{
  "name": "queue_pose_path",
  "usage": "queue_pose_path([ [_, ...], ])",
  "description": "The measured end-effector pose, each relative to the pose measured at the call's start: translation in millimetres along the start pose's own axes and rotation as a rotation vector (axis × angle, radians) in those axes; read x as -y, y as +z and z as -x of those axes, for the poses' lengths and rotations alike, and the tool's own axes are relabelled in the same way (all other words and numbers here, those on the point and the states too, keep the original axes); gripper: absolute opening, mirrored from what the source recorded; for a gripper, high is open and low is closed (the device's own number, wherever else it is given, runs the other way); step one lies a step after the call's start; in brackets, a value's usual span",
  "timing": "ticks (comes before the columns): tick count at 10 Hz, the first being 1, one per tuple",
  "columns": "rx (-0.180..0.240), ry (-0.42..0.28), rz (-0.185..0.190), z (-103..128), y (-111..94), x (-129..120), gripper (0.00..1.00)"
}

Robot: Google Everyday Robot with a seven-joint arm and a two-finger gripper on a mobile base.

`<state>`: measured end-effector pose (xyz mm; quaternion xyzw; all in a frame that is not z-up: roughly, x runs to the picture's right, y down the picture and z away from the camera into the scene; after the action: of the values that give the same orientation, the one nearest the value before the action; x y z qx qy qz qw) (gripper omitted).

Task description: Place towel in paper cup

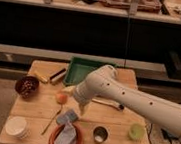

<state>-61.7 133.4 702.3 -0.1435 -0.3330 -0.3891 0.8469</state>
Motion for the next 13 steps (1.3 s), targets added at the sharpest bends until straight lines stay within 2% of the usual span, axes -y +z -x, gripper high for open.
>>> queue_pose_path([
  [8,0.000,-0.005,0.005,1,-1,-1,0.80],
  [10,-0.011,-0.038,0.043,12,-1,-12,0.80],
  [12,-0.034,-0.065,0.094,40,-1,-35,0.80],
  [13,-0.047,-0.079,0.125,62,2,-56,0.80],
])
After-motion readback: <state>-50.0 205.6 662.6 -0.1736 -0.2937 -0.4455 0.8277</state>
